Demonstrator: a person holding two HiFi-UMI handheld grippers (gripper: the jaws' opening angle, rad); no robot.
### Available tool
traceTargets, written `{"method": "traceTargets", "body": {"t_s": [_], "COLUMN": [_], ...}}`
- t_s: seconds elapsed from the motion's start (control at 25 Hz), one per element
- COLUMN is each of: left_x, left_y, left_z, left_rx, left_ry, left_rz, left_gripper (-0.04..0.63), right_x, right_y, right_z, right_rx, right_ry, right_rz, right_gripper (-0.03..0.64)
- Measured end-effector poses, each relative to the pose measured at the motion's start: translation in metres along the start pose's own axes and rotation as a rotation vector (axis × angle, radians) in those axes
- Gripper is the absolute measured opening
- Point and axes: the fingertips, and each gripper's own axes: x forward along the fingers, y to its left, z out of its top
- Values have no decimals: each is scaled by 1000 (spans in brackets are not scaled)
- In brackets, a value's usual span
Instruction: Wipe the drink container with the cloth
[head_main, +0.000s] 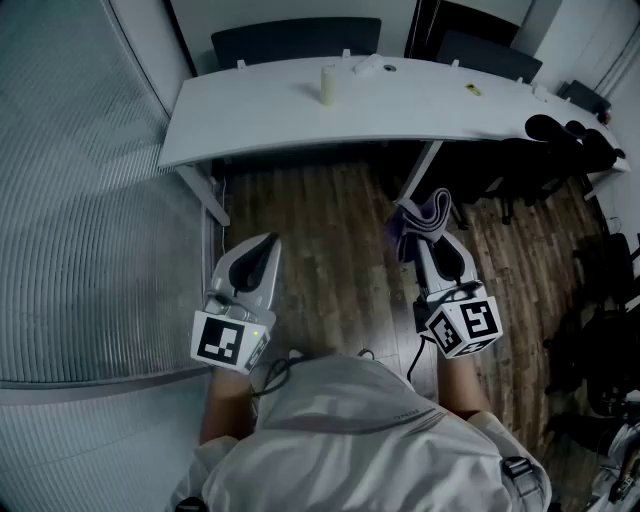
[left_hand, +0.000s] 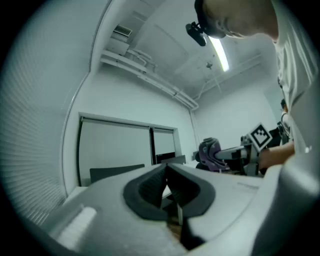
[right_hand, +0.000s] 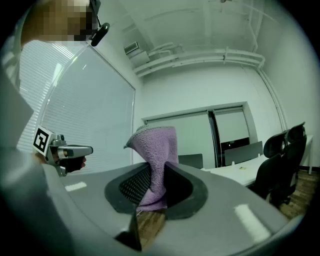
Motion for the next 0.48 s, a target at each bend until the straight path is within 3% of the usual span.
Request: {"method": "traceTargets", "body": {"t_s": [0.48], "left_x": [-2], "left_y": [-4], "left_z": [3], "left_rx": [-19], "left_ry": [-9], "left_rz": [-13], "left_gripper": [3], "right_x": [-3], "right_y": [6], "right_z": [-1], "right_rx": [-16], "right_ry": [1], "right_rz": [20], "right_gripper": [81]}}
